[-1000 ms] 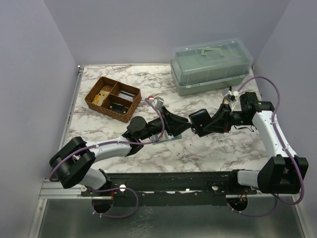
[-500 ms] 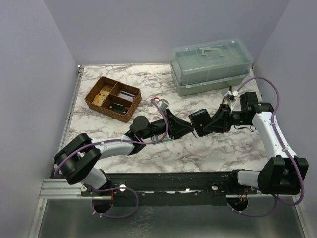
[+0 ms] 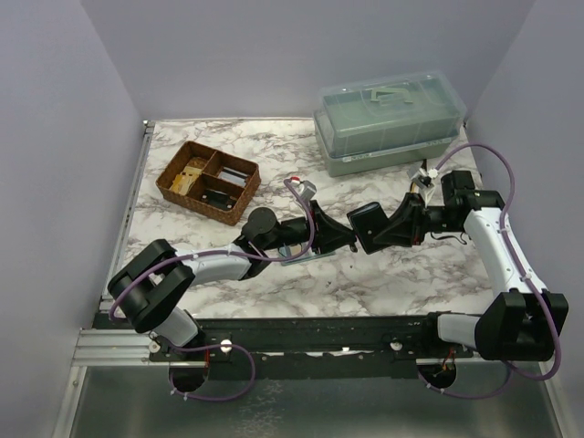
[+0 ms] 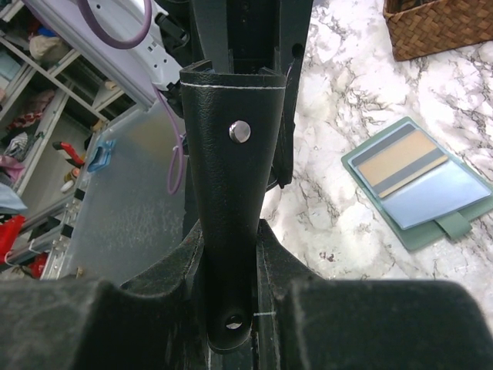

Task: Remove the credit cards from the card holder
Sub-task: Open the card holder.

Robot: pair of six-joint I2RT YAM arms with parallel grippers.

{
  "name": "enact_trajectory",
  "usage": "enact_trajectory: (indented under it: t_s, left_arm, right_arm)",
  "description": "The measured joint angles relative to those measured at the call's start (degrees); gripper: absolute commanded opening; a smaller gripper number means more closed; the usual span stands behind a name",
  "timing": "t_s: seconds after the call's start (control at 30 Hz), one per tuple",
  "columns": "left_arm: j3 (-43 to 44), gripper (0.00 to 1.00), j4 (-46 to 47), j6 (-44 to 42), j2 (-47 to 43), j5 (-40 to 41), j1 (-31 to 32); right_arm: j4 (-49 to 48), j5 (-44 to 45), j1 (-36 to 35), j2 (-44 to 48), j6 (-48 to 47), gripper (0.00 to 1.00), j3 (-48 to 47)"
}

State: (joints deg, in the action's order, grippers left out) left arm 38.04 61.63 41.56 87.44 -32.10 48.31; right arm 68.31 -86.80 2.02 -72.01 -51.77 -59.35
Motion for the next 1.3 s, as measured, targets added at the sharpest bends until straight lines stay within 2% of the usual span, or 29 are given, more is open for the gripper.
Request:
enact_trajectory:
  t_s: [0.4, 0.53, 0.67, 0.73, 0.77, 0.83, 0.93, 1.0, 1.13, 1.3]
  left_arm:
    - [1.73, 0.33, 0.44, 0.20, 0.57, -3.28, -0.28]
    - [1.73, 0.16, 1.27, 0.61, 0.57, -4.04, -0.35]
    - [1.73, 0.09, 2.25, 1.29, 0.57, -4.55, -0.33]
    - [1.73, 0.00, 2.86, 1.79, 0.68, -4.72, -0.33]
    - [1.70, 0.00, 3.19, 2.14, 0.74, -4.81, -0.33]
    - [1.64, 0.00, 3.89, 2.67, 0.79, -4.96, -0.37]
    - [1.05, 0.00, 5.18, 3.54, 0.79, -4.48, -0.35]
    - [0.31, 0.00, 5.97, 4.07, 0.72, -3.74, -0.31]
    - [-2.47, 0.00, 4.24, 4.48, -1.38, -0.31, -0.31]
    - [-4.15, 0.00, -5.84, 4.00, -7.58, 5.92, -0.31]
  right_arm:
    - [-1.27, -0.59, -0.74, 0.28, 1.90, 0.00, 0.39]
    - [-1.27, -0.90, -0.83, 0.28, 2.29, 0.01, 0.39]
    - [-1.29, -0.98, -0.85, 0.28, 2.29, 0.02, 0.39]
    - [-1.29, -1.18, -0.85, 0.26, 2.29, 0.04, 0.39]
    - [-1.29, -1.29, -0.85, 0.26, 2.32, 0.06, 0.39]
    - [-1.29, -1.55, -0.85, 0.22, 2.38, 0.15, 0.39]
    - [-1.64, -2.08, -0.96, 0.09, 3.98, 0.57, 0.39]
    - [-3.43, -1.18, -1.14, 0.07, 7.56, 0.73, 0.39]
    - [-11.67, 5.79, -1.33, 0.44, 18.03, 0.88, 0.39]
    - [-18.47, 16.31, -1.33, 3.21, 27.06, 0.93, -1.07]
